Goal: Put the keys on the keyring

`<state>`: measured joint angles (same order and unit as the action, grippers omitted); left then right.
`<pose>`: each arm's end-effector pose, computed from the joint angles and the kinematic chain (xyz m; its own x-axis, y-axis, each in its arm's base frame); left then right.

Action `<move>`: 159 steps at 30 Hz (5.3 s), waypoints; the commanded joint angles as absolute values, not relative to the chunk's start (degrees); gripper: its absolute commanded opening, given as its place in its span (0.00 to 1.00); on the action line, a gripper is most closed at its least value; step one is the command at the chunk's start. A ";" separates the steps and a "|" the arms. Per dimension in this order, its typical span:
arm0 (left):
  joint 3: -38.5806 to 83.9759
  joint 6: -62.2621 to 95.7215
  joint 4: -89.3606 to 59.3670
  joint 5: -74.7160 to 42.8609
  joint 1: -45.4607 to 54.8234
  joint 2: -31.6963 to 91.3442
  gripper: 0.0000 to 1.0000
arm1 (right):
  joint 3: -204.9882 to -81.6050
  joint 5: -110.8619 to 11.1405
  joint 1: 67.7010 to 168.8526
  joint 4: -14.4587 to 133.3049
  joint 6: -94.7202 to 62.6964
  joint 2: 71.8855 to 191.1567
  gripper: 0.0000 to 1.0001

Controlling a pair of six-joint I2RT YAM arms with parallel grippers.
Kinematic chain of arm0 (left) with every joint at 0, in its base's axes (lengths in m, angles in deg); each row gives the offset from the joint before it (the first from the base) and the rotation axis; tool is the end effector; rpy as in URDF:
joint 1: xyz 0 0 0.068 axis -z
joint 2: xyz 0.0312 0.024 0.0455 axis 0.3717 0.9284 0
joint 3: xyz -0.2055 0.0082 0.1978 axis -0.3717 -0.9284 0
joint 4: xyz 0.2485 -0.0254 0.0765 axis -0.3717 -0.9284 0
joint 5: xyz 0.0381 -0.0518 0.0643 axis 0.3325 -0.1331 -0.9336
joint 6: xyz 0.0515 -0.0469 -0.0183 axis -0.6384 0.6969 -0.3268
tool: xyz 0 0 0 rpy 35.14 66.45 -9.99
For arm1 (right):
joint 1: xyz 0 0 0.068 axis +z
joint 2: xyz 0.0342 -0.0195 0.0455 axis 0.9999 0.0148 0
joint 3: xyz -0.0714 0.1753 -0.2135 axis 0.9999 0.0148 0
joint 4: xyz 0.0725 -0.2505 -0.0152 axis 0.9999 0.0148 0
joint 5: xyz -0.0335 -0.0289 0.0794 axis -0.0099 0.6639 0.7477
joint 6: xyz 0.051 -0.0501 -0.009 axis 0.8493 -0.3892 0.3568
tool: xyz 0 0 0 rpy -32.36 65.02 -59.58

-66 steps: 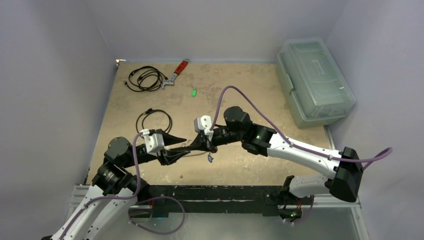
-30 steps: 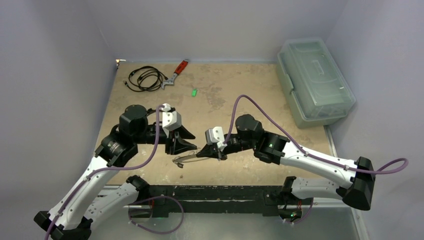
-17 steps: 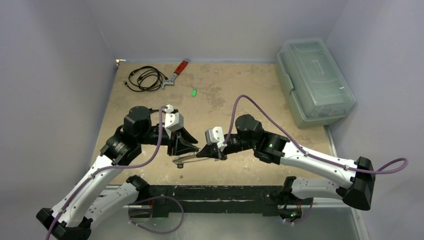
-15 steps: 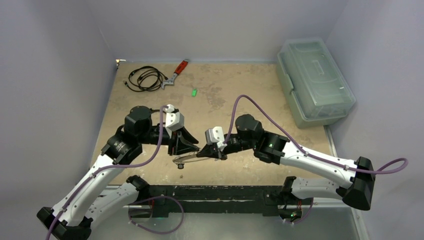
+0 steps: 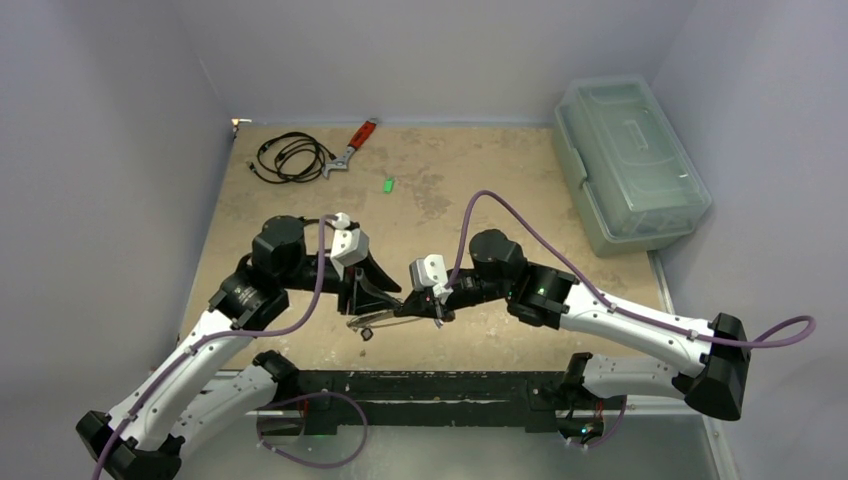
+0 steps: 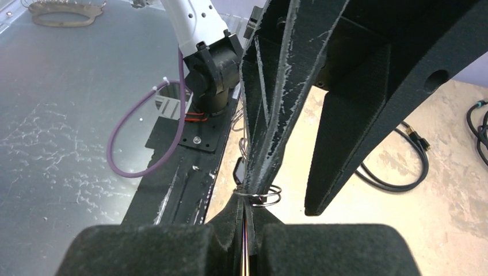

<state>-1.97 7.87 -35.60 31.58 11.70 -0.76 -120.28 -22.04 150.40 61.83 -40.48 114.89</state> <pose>0.1135 -0.1343 0.3508 -0.2732 0.1490 -0.9503 0.9619 0.0369 -0.2708 0.1000 0.2541 0.3405 0.1810 -0.1837 -0.9662 -0.9749 -0.1632 -0.1516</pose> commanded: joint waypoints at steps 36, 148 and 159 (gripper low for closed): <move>-9.09 12.26 -21.55 9.65 16.31 -11.75 0.00 | -120.30 -31.73 150.76 52.59 -34.20 112.58 0.14; 64.97 12.37 -55.40 -31.16 5.10 79.17 0.49 | -106.34 -90.77 151.62 32.90 -53.33 115.25 0.00; 67.46 -0.59 -51.94 -23.32 1.35 86.69 0.45 | -106.50 -87.84 151.11 33.69 -50.44 114.70 0.00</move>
<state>65.46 4.22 -54.51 -27.48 3.15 86.97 -103.45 -89.05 151.34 35.85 -52.37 115.93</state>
